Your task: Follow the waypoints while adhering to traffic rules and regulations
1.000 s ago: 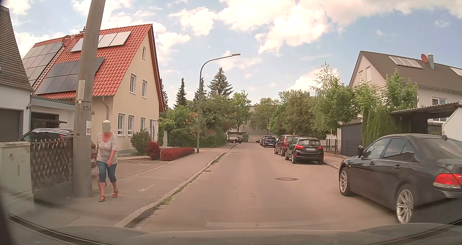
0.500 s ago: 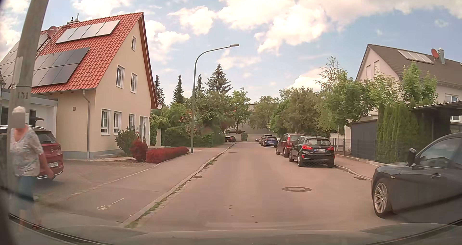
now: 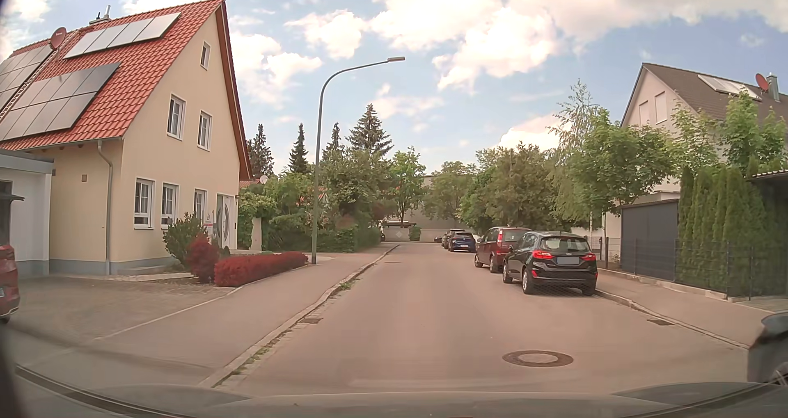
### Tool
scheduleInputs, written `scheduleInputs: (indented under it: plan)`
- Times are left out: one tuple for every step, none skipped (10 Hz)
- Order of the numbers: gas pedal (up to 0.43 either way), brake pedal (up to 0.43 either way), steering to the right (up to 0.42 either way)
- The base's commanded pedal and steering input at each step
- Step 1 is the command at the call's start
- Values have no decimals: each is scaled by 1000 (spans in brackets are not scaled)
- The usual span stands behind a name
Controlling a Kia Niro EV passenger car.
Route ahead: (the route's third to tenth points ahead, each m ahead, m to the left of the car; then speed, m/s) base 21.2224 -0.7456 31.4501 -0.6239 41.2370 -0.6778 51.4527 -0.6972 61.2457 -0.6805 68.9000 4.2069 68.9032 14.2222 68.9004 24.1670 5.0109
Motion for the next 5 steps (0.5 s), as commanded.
scheduleInputs:
  plan:
    - [138, 18, 6]
    - [138, 18, 4]
    - [138, 18, 2]
    - [138, 18, 2]
    - [138, 18, 3]
